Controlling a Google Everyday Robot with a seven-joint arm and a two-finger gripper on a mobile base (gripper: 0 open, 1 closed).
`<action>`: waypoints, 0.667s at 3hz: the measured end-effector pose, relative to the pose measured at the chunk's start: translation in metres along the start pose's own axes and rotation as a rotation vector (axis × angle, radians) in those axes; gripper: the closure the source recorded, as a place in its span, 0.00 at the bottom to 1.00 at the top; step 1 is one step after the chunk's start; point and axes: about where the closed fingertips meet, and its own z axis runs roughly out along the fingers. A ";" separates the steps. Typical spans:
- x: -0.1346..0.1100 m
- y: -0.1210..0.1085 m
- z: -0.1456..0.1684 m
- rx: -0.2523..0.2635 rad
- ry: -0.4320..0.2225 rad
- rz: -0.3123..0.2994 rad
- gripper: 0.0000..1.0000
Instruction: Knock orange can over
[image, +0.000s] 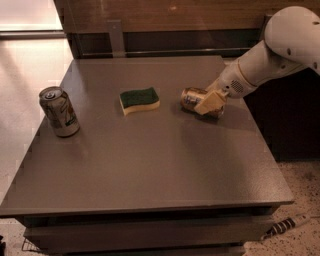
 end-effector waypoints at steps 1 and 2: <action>0.000 0.000 0.001 -0.001 0.000 0.000 0.00; 0.000 0.000 0.001 -0.001 0.000 0.000 0.00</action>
Offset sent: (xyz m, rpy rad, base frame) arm 0.0000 0.0001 0.0001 0.0000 0.0001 0.0001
